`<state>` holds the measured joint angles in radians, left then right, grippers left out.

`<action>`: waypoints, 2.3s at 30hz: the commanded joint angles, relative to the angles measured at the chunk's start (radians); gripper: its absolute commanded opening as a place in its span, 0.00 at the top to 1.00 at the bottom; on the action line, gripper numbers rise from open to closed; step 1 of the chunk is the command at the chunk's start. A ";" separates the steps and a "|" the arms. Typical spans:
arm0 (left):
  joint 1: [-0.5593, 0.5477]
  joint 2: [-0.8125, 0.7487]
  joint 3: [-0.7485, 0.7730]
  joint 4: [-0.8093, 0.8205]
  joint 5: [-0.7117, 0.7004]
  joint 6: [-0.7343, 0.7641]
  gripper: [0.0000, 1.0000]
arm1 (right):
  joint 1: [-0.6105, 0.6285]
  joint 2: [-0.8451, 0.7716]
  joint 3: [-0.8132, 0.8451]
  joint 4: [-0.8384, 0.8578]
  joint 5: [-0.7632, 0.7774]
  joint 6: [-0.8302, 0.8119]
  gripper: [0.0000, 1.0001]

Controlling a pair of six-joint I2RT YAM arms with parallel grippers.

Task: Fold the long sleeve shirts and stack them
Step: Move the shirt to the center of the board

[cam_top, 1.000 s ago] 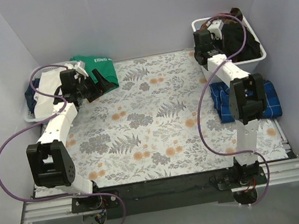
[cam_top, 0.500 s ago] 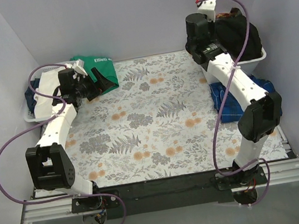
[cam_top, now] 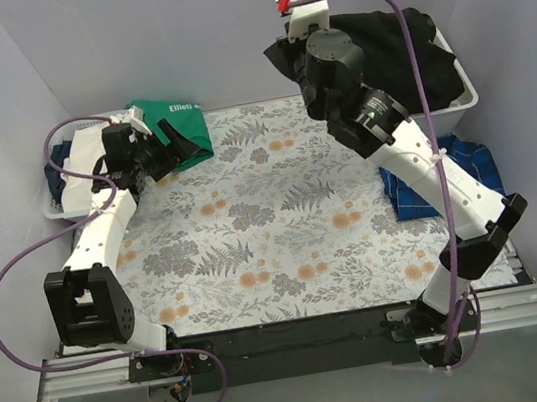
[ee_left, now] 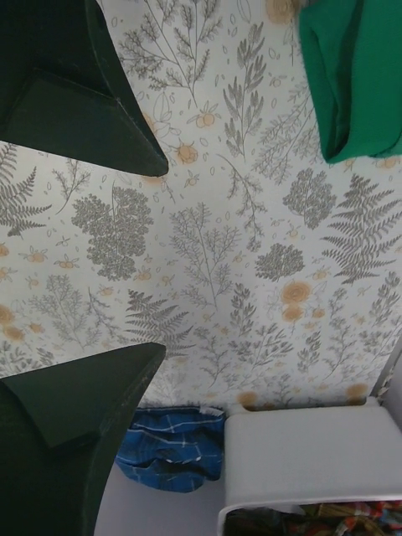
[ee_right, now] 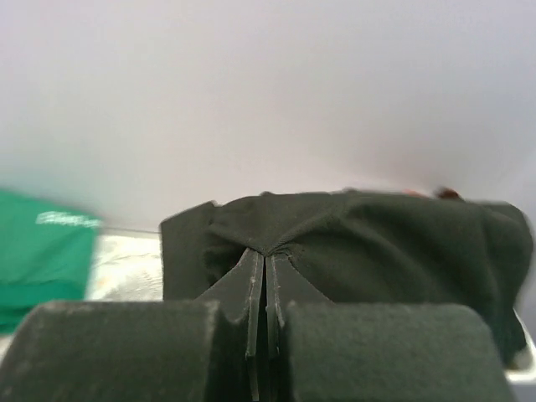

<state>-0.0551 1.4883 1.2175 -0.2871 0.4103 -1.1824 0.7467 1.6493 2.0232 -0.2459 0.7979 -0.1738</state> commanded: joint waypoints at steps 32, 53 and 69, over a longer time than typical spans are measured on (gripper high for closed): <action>0.149 -0.155 -0.027 -0.187 -0.328 -0.191 0.08 | 0.537 -0.459 -0.618 0.051 0.175 0.166 0.03; 0.014 -0.260 -0.277 -0.083 0.055 0.018 0.10 | 0.206 -0.049 -0.716 -0.380 -0.560 0.494 0.01; -0.049 -0.223 -0.227 -0.129 -0.014 0.090 0.09 | 0.025 0.164 -0.618 -0.184 -0.735 0.313 0.02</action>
<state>-0.1017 1.2858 0.9463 -0.3985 0.4232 -1.1244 0.8165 1.7802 1.3190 -0.5144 0.1616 0.1921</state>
